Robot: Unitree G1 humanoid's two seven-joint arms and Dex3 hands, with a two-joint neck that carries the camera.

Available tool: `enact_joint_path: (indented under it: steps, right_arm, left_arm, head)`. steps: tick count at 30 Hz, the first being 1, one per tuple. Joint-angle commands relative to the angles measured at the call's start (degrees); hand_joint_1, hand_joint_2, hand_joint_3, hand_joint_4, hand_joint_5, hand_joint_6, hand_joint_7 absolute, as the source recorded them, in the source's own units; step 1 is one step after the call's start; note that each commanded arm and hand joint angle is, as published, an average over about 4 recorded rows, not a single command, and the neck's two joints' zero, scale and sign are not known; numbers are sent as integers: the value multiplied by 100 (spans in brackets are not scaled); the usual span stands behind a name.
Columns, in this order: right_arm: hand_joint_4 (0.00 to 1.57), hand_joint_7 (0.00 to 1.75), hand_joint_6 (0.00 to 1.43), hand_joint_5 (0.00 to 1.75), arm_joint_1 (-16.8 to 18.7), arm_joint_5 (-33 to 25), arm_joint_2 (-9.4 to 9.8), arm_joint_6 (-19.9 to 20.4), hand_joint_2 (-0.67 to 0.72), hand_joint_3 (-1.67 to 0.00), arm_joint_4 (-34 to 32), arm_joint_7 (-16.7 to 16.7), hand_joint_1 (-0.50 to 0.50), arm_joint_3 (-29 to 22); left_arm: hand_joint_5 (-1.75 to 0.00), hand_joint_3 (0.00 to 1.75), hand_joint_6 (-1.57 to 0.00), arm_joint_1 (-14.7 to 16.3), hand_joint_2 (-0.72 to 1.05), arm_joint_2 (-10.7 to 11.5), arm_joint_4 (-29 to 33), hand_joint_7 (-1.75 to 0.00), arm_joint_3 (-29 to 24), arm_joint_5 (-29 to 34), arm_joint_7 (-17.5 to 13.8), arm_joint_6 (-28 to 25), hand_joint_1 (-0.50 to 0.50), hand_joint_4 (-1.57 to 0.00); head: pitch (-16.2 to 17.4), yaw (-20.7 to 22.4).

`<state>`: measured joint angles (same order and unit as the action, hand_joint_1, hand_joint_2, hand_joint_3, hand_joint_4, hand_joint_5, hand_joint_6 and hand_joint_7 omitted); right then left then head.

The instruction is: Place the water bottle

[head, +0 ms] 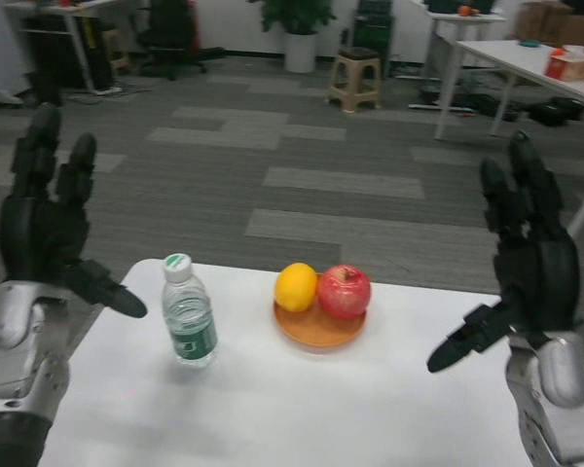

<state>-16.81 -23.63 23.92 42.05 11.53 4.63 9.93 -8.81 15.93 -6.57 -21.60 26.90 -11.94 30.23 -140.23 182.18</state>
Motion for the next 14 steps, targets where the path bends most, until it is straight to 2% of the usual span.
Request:
enact_joint_path:
  steps: [1,5,9,14]
  right_arm:
    - [0,0,0,0,-180,-10,77,18,60,0,66,30,-12,-154]
    - [0,0,0,0,-251,-10,117,13,60,0,79,30,-12,-207]
    - [0,0,0,0,-292,-3,137,13,60,0,90,30,-12,-218]
    - [0,0,0,0,-297,-1,136,13,60,0,103,30,-12,-220]
  left_arm:
    - [-21,9,0,-95,-72,59,0,-14,66,-9,-24,-65,-50,0]
    - [-21,9,0,-104,-72,59,-2,-14,117,-11,-55,-109,-50,0]
    - [-10,9,0,-119,-72,59,-13,-14,183,8,-83,-138,-50,0]
    - [-10,9,0,-159,-72,59,-37,-14,291,114,-101,-140,-50,0]
  head:
    - [4,-262]
    - [-24,-548]
    - [-39,-616]
    - [-72,-587]
